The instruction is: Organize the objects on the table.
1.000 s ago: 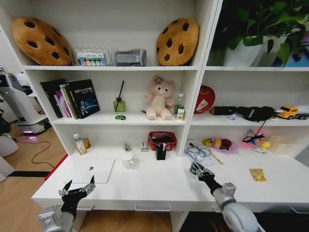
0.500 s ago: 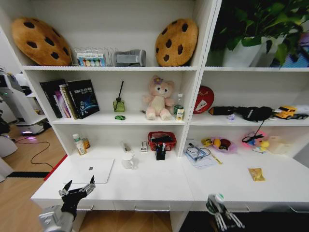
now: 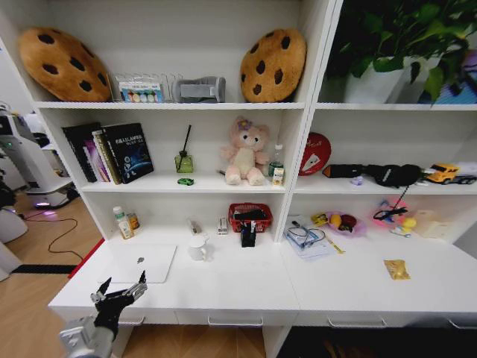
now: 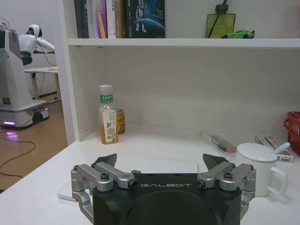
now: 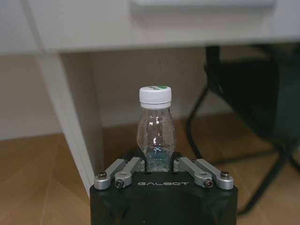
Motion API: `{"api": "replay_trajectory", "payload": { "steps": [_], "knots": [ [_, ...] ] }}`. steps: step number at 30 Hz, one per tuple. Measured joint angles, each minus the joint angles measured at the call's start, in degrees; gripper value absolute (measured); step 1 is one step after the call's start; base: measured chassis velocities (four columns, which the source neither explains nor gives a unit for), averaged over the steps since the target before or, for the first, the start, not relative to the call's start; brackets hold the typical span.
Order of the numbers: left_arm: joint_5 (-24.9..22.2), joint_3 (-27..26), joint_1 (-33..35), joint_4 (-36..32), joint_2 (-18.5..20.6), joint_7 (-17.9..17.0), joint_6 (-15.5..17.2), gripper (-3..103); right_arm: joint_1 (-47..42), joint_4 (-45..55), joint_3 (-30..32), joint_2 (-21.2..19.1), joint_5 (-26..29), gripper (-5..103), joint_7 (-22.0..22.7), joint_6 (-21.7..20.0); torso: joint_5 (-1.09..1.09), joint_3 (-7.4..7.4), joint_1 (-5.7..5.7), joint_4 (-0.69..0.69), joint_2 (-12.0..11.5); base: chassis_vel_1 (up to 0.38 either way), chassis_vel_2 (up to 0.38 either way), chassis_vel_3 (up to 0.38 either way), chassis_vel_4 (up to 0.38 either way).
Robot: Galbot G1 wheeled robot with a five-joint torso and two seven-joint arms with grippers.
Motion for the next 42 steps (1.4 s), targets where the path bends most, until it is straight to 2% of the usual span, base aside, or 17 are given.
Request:
{"api": "replay_trajectory", "payload": {
  "steps": [2,5,6,11,14,17,20,22,23,26,28,29,34,36,39,40,42],
  "knots": [
    [0.0,0.0,0.0,0.0,0.0,-0.02,0.0,100,5.77,-6.88,1.08,0.47,0.41,21,-0.22,-1.32,0.03,0.0,0.0,-0.01,0.0,0.0,0.0,0.0,0.0],
    [0.0,0.0,0.0,0.0,0.0,-0.01,0.0,100,13.0,-17.04,2.4,0.61,-2.8,21,-1.14,0.3,-0.02,0.0,0.0,-0.02,0.0,0.0,0.0,0.0,0.0],
    [0.0,0.0,0.0,0.0,0.0,-0.01,0.0,100,13.0,-17.04,2.4,0.61,-2.8,21,-1.14,0.3,-0.02,0.0,0.0,-0.02,0.0,0.0,0.0,0.0,0.0],
    [0.0,0.0,0.0,0.0,0.0,0.0,0.0,100,24.75,-31.02,2.28,0.88,-3.32,21,-4.35,7.59,0.0,0.0,0.02,0.03,0.0,0.0,0.0,0.0,0.0],
    [0.0,0.0,0.0,0.0,0.0,0.0,0.0,100,28.0,-35.41,2.0,1.66,-3.97,21,-5.57,9.87,0.01,0.01,0.02,-0.02,0.0,0.0,0.0,0.0,0.0],
    [0.0,0.0,0.0,0.0,0.0,0.01,0.0,100,29.98,-38.34,1.95,2.3,-7.87,20,-5.86,11.78,0.01,0.0,0.01,-0.02,0.0,0.0,0.0,0.0,0.0],
    [0.0,0.0,0.0,0.0,0.0,0.01,0.0,100,31.94,-41.89,2.05,2.7,-12.17,30,-5.93,14.36,0.01,0.0,0.02,-0.02,0.0,0.0,0.0,0.0,0.0],
    [0.0,0.0,0.0,0.0,0.0,0.01,0.0,100,32.71,-43.14,2.03,2.74,-13.32,30,-5.92,15.43,0.0,0.0,0.02,-0.02,0.0,0.0,0.0,0.0,0.0],
    [0.0,0.0,0.0,0.0,0.0,0.01,0.0,100,33.38,-44.21,2.01,2.81,-14.66,41,-5.89,16.28,0.0,0.0,0.01,-0.01,0.0,0.0,0.0,0.0,0.0],
    [0.0,0.0,0.0,0.0,0.0,0.01,0.0,100,33.72,-44.74,1.98,2.99,-16.28,47,-5.71,16.5,0.0,0.0,0.02,-0.01,0.0,0.0,0.0,0.0,0.0],
    [0.0,0.0,0.0,0.0,0.0,0.01,0.0,100,33.61,-44.74,1.95,3.07,-16.69,57,-4.95,16.48,-0.01,0.0,0.01,-0.01,0.0,0.0,0.0,0.0,0.0],
    [0.0,0.0,0.0,0.0,0.0,0.01,0.0,100,33.61,-44.74,1.95,3.07,-16.69,57,-4.95,16.48,-0.01,0.0,0.01,-0.01,0.0,0.0,0.0,0.0,0.0],
    [0.0,0.0,0.0,0.0,0.0,0.01,0.0,100,31.4,-42.71,1.7,3.07,-17.11,79,-4.66,16.61,0.01,0.0,0.01,-0.01,0.0,0.0,0.0,0.0,0.0],
    [0.0,0.0,0.0,0.0,0.0,0.01,0.0,100,29.43,-39.78,1.66,3.05,-17.12,85,-4.5,16.56,0.01,0.0,0.01,0.0,0.0,0.0,0.0,0.0,0.0],
    [0.0,0.0,0.0,0.0,0.0,0.01,0.0,100,21.11,-27.19,1.54,2.79,-19.62,98,-2.52,16.45,0.02,-0.01,0.01,0.0,0.0,0.0,0.0,0.0,0.0],
    [0.0,0.0,0.0,0.0,0.0,0.01,0.0,100,21.11,-27.19,1.54,2.79,-19.62,98,-2.52,16.45,0.02,-0.01,0.01,0.0,0.0,0.0,0.0,0.0,0.0],
    [0.0,-0.01,0.0,0.0,0.0,0.0,0.0,100,14.76,-18.12,2.68,2.61,-24.07,100,0.3,16.56,0.02,-0.01,0.0,-0.04,0.01,0.0,0.0,0.0,0.0]
  ]
}}
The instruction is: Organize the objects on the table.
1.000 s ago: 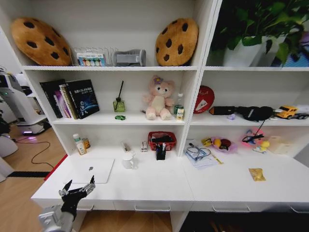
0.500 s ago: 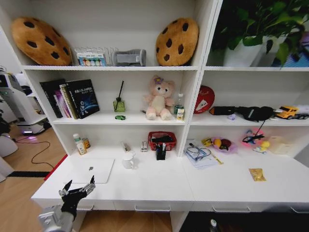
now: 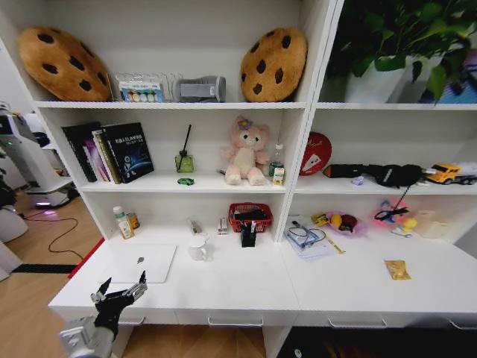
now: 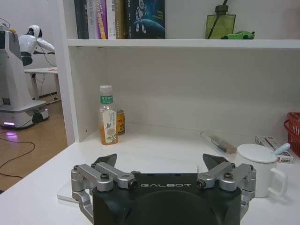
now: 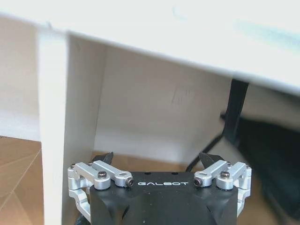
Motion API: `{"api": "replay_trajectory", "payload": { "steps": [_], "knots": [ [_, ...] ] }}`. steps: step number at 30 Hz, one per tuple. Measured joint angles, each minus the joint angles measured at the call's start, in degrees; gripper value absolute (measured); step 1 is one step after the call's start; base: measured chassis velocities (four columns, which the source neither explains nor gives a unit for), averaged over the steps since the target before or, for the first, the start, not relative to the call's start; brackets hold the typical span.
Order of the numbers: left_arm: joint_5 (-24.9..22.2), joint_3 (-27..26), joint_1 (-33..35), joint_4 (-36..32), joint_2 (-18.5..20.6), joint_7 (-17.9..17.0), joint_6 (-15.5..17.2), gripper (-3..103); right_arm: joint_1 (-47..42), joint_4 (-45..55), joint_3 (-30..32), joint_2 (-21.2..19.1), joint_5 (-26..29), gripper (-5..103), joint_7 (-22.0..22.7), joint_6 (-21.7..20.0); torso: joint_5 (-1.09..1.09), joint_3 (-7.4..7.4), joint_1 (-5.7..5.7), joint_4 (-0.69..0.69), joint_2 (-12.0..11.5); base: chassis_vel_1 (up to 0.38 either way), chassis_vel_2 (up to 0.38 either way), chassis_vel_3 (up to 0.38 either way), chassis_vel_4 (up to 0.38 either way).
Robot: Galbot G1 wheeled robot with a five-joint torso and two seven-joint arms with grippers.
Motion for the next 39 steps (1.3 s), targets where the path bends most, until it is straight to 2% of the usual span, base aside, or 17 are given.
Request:
{"api": "replay_trajectory", "payload": {
  "steps": [1,2,4,5,7,8,10,11,13,14,15,17,18,20,25,39],
  "knots": [
    [0.0,0.01,0.0,0.0,0.0,0.03,0.0,100,-4.24,7.25,0.56,-0.34,-0.68,100,1.29,-0.78,-0.01,0.0,0.0,-0.01,0.0,0.0,0.0,0.0,0.0],
    [0.0,0.01,0.0,0.0,0.0,0.03,0.0,100,-4.24,7.25,0.56,-0.34,-0.68,100,1.29,-0.78,-0.01,0.0,0.0,-0.01,0.0,0.0,0.0,0.0,0.0],
    [0.0,0.0,0.0,0.0,0.0,0.02,0.0,100,-12.75,24.8,1.92,-1.39,3.58,100,3.28,-5.8,-0.02,0.0,-0.01,0.01,0.01,0.0,0.0,0.0,0.0],
    [0.0,0.0,0.0,0.0,0.0,0.02,0.0,100,-12.75,24.8,1.92,-1.39,3.58,100,3.28,-5.8,-0.02,0.0,-0.01,0.01,0.01,0.0,0.0,0.0,0.0],
    [0.0,0.0,0.0,0.0,0.0,0.01,0.0,100,-18.17,41.42,5.41,-1.82,8.89,100,5.01,-11.1,-0.04,0.0,0.0,0.05,0.01,0.0,0.0,0.0,0.0],
    [0.0,0.0,0.0,0.0,0.0,0.01,0.0,100,-18.17,41.42,5.41,-1.82,8.89,100,5.01,-11.1,-0.04,0.0,0.0,0.05,0.01,0.0,0.0,0.0,0.0],
    [0.0,0.02,0.0,0.0,0.0,0.07,0.0,100,-20.11,53.96,10.63,-1.88,14.48,100,5.51,-16.17,-0.04,0.0,0.0,0.03,0.0,0.0,0.0,0.0,0.0],
    [0.0,0.02,0.0,0.0,0.0,0.07,0.0,100,-20.11,53.96,10.63,-1.88,14.48,100,5.51,-16.17,-0.04,0.0,0.0,0.03,0.0,0.0,0.0,0.0,0.0],
    [0.0,0.0,0.0,0.0,0.0,0.06,0.0,100,-18.34,65.35,17.52,-2.75,23.02,100,6.22,-23.22,-0.04,0.0,0.0,0.03,0.01,0.0,0.0,0.0,0.0],
    [0.0,0.0,0.0,0.0,0.0,0.02,0.0,100,-16.98,67.88,19.84,-3.34,25.45,100,6.59,-25.66,-0.03,0.0,0.0,0.04,0.0,0.0,0.0,0.0,0.0],
    [0.0,0.0,0.0,0.0,0.0,0.02,0.0,100,-16.98,67.88,19.84,-3.34,25.45,100,6.59,-25.66,-0.03,0.0,0.0,0.04,0.0,0.0,0.0,0.0,0.0],
    [0.0,0.0,0.0,0.0,0.0,0.03,0.0,100,-13.62,71.52,24.36,-5.09,29.55,100,7.54,-30.54,0.0,0.0,0.0,0.04,0.0,0.0,0.0,0.0,0.0],
    [0.0,0.0,0.0,0.0,0.0,0.03,0.0,100,-13.62,71.52,24.36,-5.09,29.55,100,7.54,-30.54,0.0,0.0,0.0,0.04,0.0,0.0,0.0,0.0,0.0],
    [0.0,0.0,0.0,0.0,0.0,0.04,0.0,100,-10.97,73.93,26.69,-6.96,32.04,100,9.62,-33.39,-0.01,0.01,0.0,0.05,0.0,0.0,0.0,0.0,0.0],
    [0.0,0.0,0.0,0.0,0.0,0.03,0.0,100,-12.11,76.85,26.98,-6.01,34.01,100,10.34,-34.77,-0.01,0.01,0.0,0.01,0.0,0.0,0.0,0.0,0.0],
    [0.0,0.0,0.0,0.0,0.0,0.01,0.0,100,-11.53,77.64,25.79,-5.64,35.08,100,11.94,-36.45,-0.01,0.01,0.01,0.03,-0.01,-0.042,-0.039,0.041,0.036]
  ]
}}
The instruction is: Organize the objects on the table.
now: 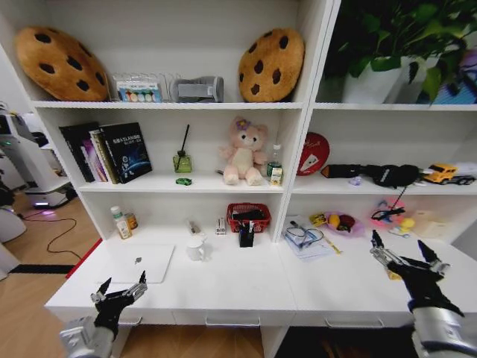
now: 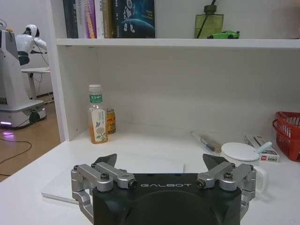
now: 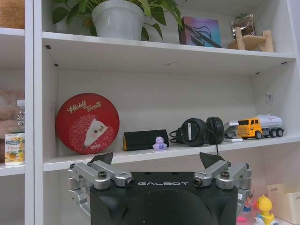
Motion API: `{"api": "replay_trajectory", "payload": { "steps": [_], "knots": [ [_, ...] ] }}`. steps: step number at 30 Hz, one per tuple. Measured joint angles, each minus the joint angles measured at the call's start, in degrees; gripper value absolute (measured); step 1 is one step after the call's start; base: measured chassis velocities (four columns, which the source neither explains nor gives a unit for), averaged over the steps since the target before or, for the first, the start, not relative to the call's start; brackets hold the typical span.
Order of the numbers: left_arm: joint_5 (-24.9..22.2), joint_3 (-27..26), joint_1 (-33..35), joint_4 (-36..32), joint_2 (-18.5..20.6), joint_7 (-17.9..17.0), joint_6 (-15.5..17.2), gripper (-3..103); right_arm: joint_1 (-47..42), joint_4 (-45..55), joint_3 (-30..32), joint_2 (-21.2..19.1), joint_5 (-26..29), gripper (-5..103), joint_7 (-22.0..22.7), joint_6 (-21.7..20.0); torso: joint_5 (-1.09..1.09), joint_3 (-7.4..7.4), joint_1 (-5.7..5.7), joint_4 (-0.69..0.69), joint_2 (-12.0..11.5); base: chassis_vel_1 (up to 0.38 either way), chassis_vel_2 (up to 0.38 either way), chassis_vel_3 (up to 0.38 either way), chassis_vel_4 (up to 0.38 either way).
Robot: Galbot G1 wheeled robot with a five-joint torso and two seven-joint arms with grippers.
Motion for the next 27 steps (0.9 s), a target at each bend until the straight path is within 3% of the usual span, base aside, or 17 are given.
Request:
{"api": "replay_trajectory", "payload": {
  "steps": [16,19,20,23,24,27],
  "knots": [
    [0.0,0.02,0.0,0.0,-0.01,0.02,0.0,100,2.18,-5.89,-2.05,0.09,0.93,100,1.57,-0.48,0.03,0.0,0.0,0.0,0.0,-0.204,-0.207,0.202,0.208],
    [0.0,0.02,-0.01,-0.01,-0.01,0.03,0.0,100,6.52,-12.97,-0.63,-4.47,5.98,100,3.27,-8.58,0.0,0.0,-0.01,-0.05,0.0,-0.015,-0.077,0.043,0.012],
    [0.0,0.02,-0.01,-0.01,-0.01,0.03,0.0,100,6.52,-12.97,-0.63,-4.47,5.98,100,3.27,-8.58,0.0,0.0,-0.01,-0.05,0.0,0.0,0.0,0.0,0.0],
    [0.0,0.0,0.0,-0.01,0.0,0.0,0.0,100,12.99,-25.02,-0.88,-11.28,6.79,100,2.5,-14.34,-0.02,0.0,-0.01,0.01,0.01,0.019,0.055,-0.029,-0.062],
    [0.0,0.0,0.0,-0.01,0.0,0.0,0.0,100,12.99,-25.02,-0.88,-11.28,6.79,100,2.5,-14.34,-0.02,0.0,-0.01,0.01,0.01,0.024,0.077,-0.031,-0.058],
    [0.0,-0.02,0.0,0.0,0.0,-0.06,0.0,100,18.61,-36.55,-3.77,-16.36,8.41,100,-1.64,-17.64,0.01,0.01,0.01,0.03,0.0,0.033,0.06,-0.02,-0.038]
  ]
}}
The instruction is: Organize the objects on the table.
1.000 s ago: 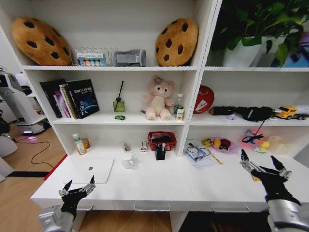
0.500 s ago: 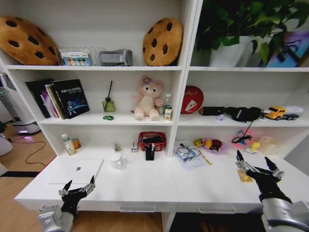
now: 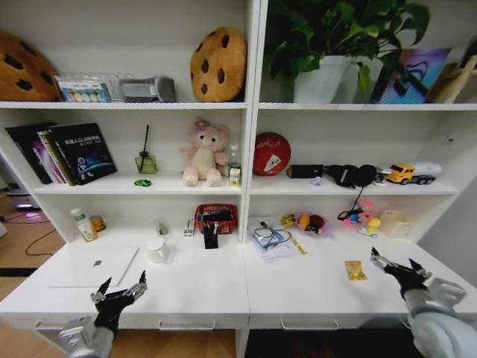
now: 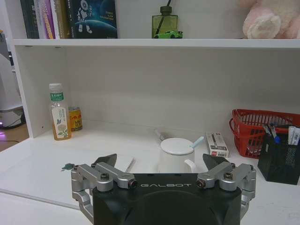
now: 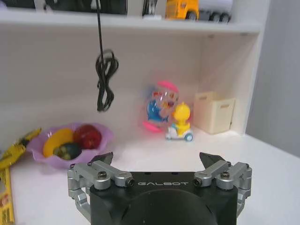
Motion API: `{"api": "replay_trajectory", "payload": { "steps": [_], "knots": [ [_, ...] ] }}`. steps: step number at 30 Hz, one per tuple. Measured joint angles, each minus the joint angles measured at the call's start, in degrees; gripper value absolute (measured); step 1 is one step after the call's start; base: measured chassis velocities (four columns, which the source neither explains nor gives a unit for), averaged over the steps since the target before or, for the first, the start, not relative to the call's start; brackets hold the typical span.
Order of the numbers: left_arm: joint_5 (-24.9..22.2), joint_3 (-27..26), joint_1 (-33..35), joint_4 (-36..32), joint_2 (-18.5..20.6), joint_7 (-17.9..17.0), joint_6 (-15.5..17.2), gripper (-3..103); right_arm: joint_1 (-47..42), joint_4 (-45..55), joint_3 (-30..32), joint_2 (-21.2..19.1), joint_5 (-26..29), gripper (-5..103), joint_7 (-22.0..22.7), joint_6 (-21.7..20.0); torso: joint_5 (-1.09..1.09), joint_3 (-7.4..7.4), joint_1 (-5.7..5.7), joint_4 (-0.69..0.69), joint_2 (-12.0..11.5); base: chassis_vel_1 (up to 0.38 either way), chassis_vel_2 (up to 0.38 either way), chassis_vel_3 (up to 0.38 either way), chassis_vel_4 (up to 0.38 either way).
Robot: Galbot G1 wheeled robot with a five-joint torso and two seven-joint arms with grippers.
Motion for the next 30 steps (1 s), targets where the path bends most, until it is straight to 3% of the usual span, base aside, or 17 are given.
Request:
{"api": "replay_trajectory", "payload": {
  "steps": [14,27,30],
  "knots": [
    [0.0,0.02,0.0,0.0,0.0,0.02,0.0,100,5.31,-12.33,-7.3,-0.69,-8.83,100,-7.33,1.48,-0.01,-0.01,-0.01,-0.03,0.0,0.0,0.0,0.0,0.0],
    [0.0,0.02,0.0,0.0,-0.01,0.03,0.0,100,7.82,-16.73,-12.22,0.08,-8.85,103,-11.09,2.5,-0.02,-0.01,-0.01,-0.02,0.0,0.0,0.0,0.0,0.0],
    [0.0,0.02,0.0,0.0,0.0,0.04,0.0,100,7.91,-17.28,-12.28,0.15,-9.04,95,-11.74,3.21,-0.02,-0.01,-0.01,-0.03,0.01,0.0,0.0,0.0,0.0]
  ]
}}
